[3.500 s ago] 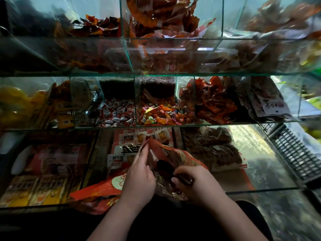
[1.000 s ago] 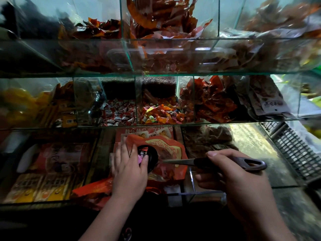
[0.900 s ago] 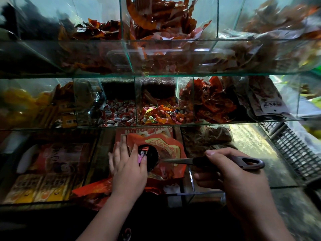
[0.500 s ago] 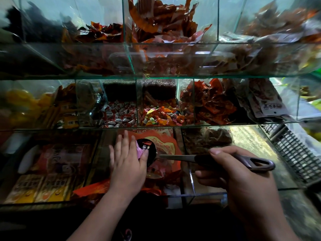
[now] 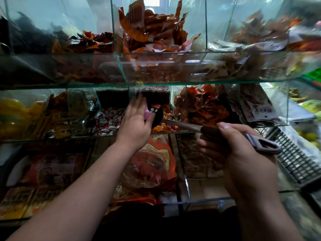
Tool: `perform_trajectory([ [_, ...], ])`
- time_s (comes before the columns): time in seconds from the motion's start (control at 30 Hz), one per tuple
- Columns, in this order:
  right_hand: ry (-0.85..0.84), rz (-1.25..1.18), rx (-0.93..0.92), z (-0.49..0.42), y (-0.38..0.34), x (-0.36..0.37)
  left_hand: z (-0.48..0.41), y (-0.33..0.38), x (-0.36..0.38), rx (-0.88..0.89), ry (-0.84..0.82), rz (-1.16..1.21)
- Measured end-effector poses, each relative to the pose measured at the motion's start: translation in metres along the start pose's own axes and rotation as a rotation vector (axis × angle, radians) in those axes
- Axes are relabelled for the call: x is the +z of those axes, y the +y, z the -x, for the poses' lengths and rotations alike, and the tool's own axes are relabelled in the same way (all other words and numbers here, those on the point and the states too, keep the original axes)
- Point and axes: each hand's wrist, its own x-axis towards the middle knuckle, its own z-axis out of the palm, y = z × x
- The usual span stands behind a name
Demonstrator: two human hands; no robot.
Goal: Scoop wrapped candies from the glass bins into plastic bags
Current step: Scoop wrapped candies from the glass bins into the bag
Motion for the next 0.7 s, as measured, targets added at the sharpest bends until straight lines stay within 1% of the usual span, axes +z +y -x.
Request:
perform_trajectory([
  [0.07,0.003,-0.004,-0.042,-0.013,0.009,0.003,-0.019,0.005,0.004,-0.031,-0.073,0.052],
  [0.13,-0.024,0.137,-0.143,-0.027,0.022,0.006,-0.025,0.007,0.007,-0.071,-0.11,0.124],
  [0.2,-0.133,0.369,-0.323,-0.037,0.034,0.01,-0.02,0.006,0.005,-0.123,-0.064,0.226],
  [0.27,-0.281,0.585,-0.51,-0.042,0.042,0.011,-0.005,0.004,0.001,-0.226,-0.002,0.301],
  [0.33,-0.371,0.789,-0.658,-0.043,0.047,0.009,0.015,0.001,-0.005,-0.266,0.05,0.3],
  [0.37,-0.385,0.861,-0.684,-0.042,0.046,0.007,0.025,-0.001,-0.008,-0.25,0.081,0.267],
  [0.4,-0.392,0.875,-0.69,-0.038,0.044,0.005,0.036,-0.003,-0.012,-0.222,0.112,0.238],
  [0.47,-0.383,0.814,-0.727,-0.028,0.037,-0.001,0.057,-0.007,-0.017,-0.194,0.159,0.204],
  [0.53,-0.372,0.732,-0.752,-0.012,0.027,-0.004,0.079,-0.016,-0.018,-0.252,0.185,0.175],
  [0.57,-0.365,0.716,-0.729,-0.005,0.023,-0.006,0.091,-0.021,-0.017,-0.306,0.19,0.165],
  [0.6,-0.365,0.704,-0.648,0.001,0.02,-0.008,0.102,-0.026,-0.014,-0.37,0.184,0.164],
  [0.63,-0.365,0.709,-0.5,0.006,0.016,-0.01,0.112,-0.03,-0.011,-0.439,0.162,0.173],
  [0.67,-0.384,0.703,-0.411,0.014,0.012,-0.011,0.12,-0.033,-0.008,-0.507,0.122,0.181],
  [0.7,-0.427,0.721,-0.464,0.023,0.005,-0.015,0.126,-0.035,-0.004,-0.559,0.064,0.18],
])
